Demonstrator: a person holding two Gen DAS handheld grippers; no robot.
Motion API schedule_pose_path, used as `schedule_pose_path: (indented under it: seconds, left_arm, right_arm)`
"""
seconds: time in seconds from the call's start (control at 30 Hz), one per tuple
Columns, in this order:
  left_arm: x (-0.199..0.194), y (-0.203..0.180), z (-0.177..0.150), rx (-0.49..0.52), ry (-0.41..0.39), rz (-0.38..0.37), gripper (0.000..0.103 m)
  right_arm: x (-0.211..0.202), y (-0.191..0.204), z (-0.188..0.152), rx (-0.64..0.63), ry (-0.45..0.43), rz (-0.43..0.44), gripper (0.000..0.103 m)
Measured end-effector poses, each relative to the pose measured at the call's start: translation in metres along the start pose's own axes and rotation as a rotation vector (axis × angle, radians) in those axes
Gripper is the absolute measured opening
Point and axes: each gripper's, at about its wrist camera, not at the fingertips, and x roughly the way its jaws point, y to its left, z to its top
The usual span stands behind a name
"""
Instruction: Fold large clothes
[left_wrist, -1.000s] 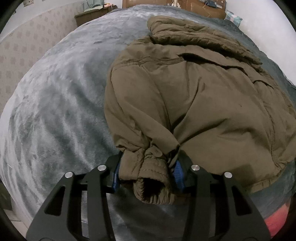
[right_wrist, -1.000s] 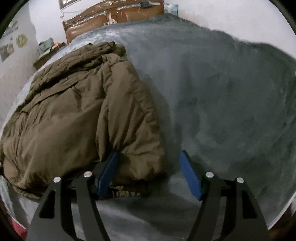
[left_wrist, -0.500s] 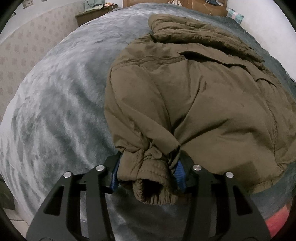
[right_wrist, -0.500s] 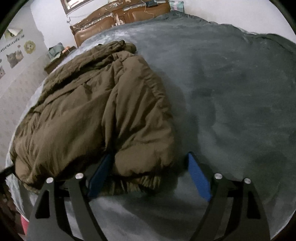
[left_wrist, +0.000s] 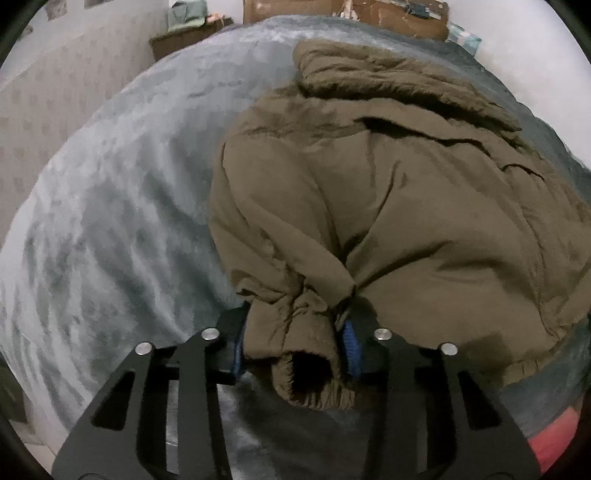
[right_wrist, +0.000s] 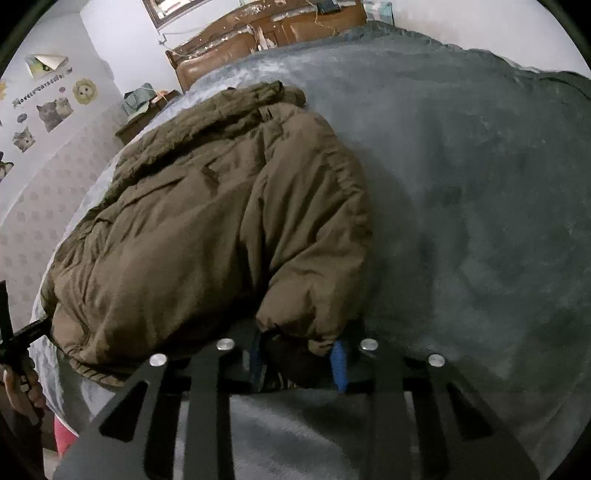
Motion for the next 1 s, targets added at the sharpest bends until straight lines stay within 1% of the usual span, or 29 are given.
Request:
schedule_pose_path:
  seconds: [0.13, 0.3, 0.4, 0.5, 0.7, 0.8, 0.93, 1.0]
  left_arm:
    - [-0.007, -0.005, 0.004, 0.026, -0.026, 0.004, 0.031]
    - [-0.008, -0.002, 0.007, 0.025, -0.038, -0.016, 0.029]
    - [-0.014, 0.000, 0.009, 0.030, -0.053, -0.030, 0.027]
    - [-0.021, -0.001, 0.020, 0.023, -0.082, -0.058, 0.026]
    - [-0.039, -0.005, 0.035, 0.019, -0.133, -0.076, 0.023]
    - [-0.053, -0.004, 0.038, 0.002, -0.165, -0.092, 0.022]
    - [-0.080, 0.001, 0.040, -0.022, -0.220, -0.131, 0.020]
    - [-0.088, -0.001, 0.042, -0.017, -0.238, -0.132, 0.020]
  right_arm:
    - [-0.007, 0.005, 0.004, -0.030, -0.016, -0.012, 0.027]
    - [-0.006, 0.011, 0.010, -0.064, -0.023, -0.032, 0.027]
    - [-0.009, 0.018, 0.017, -0.086, -0.044, -0.036, 0.027]
    - [-0.011, 0.024, 0.027, -0.098, -0.066, -0.033, 0.027]
    - [-0.025, 0.036, 0.041, -0.113, -0.128, -0.009, 0.026]
    - [-0.041, 0.043, 0.046, -0.122, -0.176, 0.015, 0.025]
    - [-0.065, 0.051, 0.051, -0.134, -0.231, 0.060, 0.024]
    - [-0.075, 0.055, 0.053, -0.142, -0.251, 0.076, 0.024]
